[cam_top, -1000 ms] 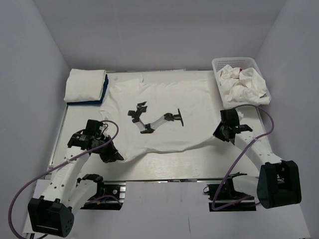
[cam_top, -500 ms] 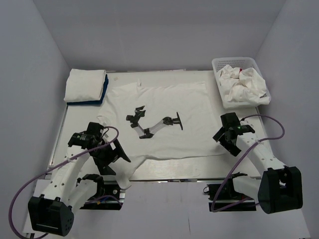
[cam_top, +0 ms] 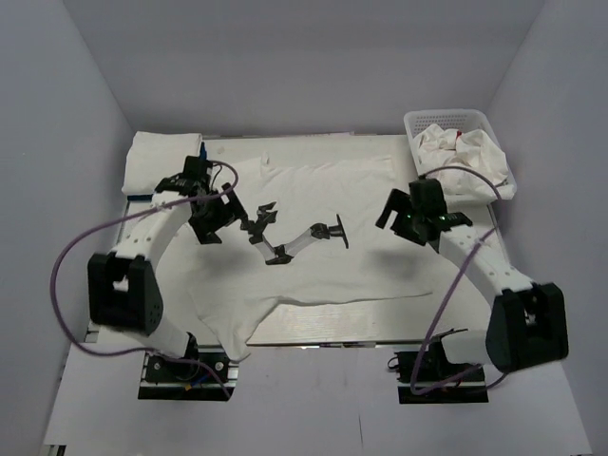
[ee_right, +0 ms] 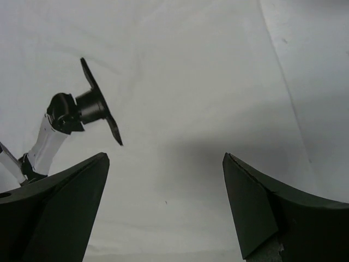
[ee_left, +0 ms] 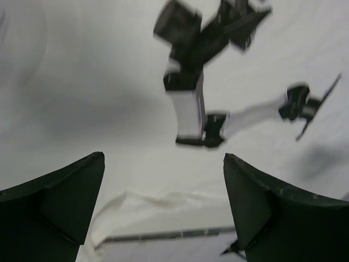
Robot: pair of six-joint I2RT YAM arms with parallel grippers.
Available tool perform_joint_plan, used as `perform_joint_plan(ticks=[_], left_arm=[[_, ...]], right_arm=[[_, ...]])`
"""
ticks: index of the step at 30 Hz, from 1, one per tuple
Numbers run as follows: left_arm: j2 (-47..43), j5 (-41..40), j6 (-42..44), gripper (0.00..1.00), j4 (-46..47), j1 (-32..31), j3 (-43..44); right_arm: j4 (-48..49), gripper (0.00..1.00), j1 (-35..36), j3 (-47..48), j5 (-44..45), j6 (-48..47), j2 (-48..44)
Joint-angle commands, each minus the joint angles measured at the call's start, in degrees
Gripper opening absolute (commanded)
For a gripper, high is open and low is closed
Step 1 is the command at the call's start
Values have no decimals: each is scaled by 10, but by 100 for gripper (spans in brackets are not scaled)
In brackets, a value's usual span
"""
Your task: Fold and stack the t-shirts
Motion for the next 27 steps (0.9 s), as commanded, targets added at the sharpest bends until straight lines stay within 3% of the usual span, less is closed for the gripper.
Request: perform_joint_plan(ticks=[1, 4, 10, 16, 22, 27], left_arm=[[95, -86, -1, 100, 85, 3, 78], [204, -131, 18, 100, 62, 3, 172], [333, -167, 37, 100, 44, 3, 286], [398, -150, 54, 100, 39, 3, 333], [377, -121, 59, 100, 46, 3, 261], [307, -89, 75, 100, 51, 3, 113]], right_arm=[[65, 90, 26, 78, -16, -52, 97], [59, 90, 41, 162, 7, -92, 186], [-21, 90, 40, 302, 61, -85, 340], [-35, 90, 40, 302, 70, -80, 395], [-62, 90, 42, 255, 70, -78, 397], [-89, 90, 43, 175, 75, -55, 339]])
